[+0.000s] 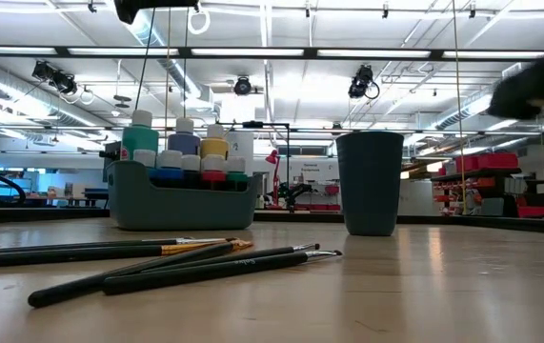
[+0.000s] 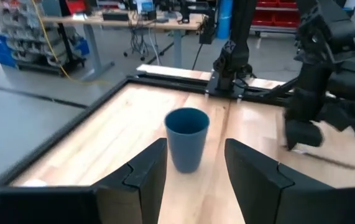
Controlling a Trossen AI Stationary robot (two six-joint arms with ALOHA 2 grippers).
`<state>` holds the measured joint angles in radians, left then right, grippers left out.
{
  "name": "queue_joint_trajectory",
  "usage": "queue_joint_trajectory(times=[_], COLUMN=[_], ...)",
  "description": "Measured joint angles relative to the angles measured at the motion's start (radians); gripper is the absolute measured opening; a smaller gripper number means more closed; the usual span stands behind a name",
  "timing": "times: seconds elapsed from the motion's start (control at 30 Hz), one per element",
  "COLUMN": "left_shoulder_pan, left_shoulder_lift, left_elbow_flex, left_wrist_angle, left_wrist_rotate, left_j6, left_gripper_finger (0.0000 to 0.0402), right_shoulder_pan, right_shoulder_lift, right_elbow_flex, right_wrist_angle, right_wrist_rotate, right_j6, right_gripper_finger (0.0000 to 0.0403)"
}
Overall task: Pick & Place Paint Supplies
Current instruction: Put the silver paint brush into the blue cup
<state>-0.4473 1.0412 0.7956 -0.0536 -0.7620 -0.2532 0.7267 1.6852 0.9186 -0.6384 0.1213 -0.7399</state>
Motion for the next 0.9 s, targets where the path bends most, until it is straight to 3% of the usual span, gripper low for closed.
queue_joint_trajectory(times=[0.33, 0.67, 0.77, 0.9], left_shoulder_pan=[0.000, -0.001, -0.001, -0.001], left_shoulder_lift=[0.095, 0.102, 0.102, 0.102], left_elbow_flex=[0.000, 0.000, 0.000, 0.000], left_wrist_angle=[0.023, 0.115, 0.168, 0.203], left_wrist_rotate=[0.001, 0.000, 0.026, 0.058], left_j6=[-0.084, -0.002, 0.057, 0.111], left_gripper_finger=[0.0171, 0.0171, 0.0171, 0.0171], right_shoulder_pan=[-0.037, -0.141, -0.170, -0.202], right_shoulder_lift=[-0.117, -0.192, -0.223, -0.248], right_elbow_flex=[0.001, 0.027, 0.079, 0.102], right_wrist_angle=[-0.022, -0.043, -0.059, -0.017], right_wrist_rotate=[0.193, 0.683, 0.669, 0.506], right_j6=[-0.003, -0.247, -0.263, -0.231], right_gripper_finger=[0.0005, 0.0001, 0.0001, 0.0000])
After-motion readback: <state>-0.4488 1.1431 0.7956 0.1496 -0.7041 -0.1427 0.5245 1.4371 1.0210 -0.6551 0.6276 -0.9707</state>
